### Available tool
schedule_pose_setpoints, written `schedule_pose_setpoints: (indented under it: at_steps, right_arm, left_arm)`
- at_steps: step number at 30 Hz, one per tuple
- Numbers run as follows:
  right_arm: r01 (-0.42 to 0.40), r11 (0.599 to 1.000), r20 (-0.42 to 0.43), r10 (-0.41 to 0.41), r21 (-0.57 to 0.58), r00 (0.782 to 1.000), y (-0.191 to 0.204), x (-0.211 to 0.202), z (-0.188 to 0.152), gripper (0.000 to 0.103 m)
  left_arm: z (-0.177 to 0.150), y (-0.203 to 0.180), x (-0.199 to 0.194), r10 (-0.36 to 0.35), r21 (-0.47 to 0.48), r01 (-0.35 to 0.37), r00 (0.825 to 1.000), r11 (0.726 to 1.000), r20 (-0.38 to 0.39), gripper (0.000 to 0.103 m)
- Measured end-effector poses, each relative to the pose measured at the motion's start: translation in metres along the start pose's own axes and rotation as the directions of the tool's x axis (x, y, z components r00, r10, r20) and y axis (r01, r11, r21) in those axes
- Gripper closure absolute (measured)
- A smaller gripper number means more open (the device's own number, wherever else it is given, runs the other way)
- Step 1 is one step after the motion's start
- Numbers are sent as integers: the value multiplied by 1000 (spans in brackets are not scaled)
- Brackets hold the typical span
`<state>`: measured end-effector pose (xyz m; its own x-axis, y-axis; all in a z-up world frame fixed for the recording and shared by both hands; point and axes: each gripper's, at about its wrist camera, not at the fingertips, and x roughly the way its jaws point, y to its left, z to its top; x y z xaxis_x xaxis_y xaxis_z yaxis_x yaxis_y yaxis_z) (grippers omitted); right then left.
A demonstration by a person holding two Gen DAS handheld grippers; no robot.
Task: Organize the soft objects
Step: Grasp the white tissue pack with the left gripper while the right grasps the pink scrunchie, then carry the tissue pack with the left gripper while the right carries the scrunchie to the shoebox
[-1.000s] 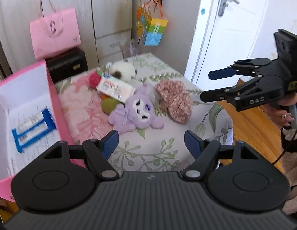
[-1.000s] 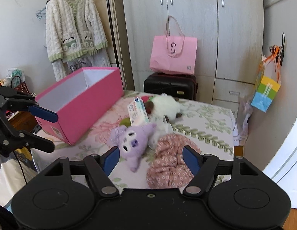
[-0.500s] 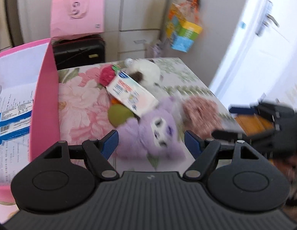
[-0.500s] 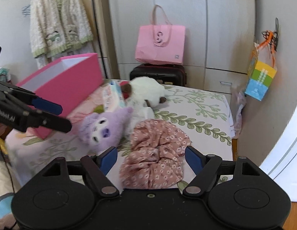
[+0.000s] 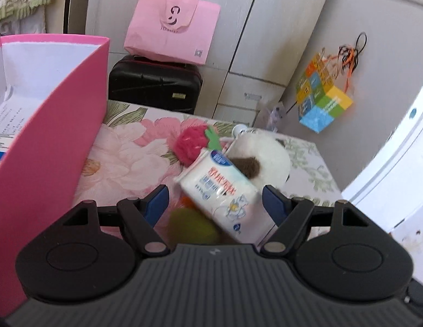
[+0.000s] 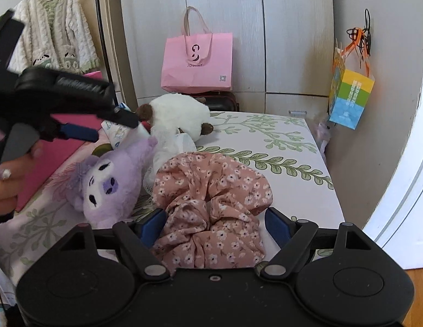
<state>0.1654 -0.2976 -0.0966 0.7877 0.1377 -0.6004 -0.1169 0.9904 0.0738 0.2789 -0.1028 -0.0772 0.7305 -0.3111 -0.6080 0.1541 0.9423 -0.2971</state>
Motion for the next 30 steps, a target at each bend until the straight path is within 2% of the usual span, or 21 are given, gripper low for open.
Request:
schedule_pose_setpoints:
  at_steps: [5,7,11,13,16,18,22,26,30]
  right_arm:
    - [-9,1000,40,8,15,999,2,-7,-6,19]
    - [-24,999,56,22,36,998,2,-9,-8,19]
    - [-29,999,69,26,31,997,5,-10,-11,22]
    - [-36,999,72,34,30,997,5,-9,-12,40]
    - [-51,998,67,48,40,997,4,-7,-14,60]
    - [-48,998,74,45,36,996,3,-7,-16,69]
    - [-44,998,87,41,38,995,3,-6,-19,73]
    - [-55,997,95,50,48,994,0,-6,-19,73]
    - [-48,997,103,42,56,994,0,-5,-20,76]
  left_arm:
    - [-3,-6,7,20,-38,-20,1000,999,1,28]
    - [-4,-7,9,50,-48,-50,999,998,14,28]
    - [-4,-6,9,70,-59,-67,996,996,48,40]
    - [-5,-4,9,58,-69,-55,997,996,42,42]
    - [-5,-4,10,69,-76,-65,997,995,42,43]
    - [-6,-5,11,71,-76,-68,997,995,41,40]
    - [-7,1,18,51,-132,-50,999,990,7,40]
    - [-9,-4,13,68,-108,-63,997,992,43,47]
    - [-12,-6,6,48,-97,-40,996,994,77,52]
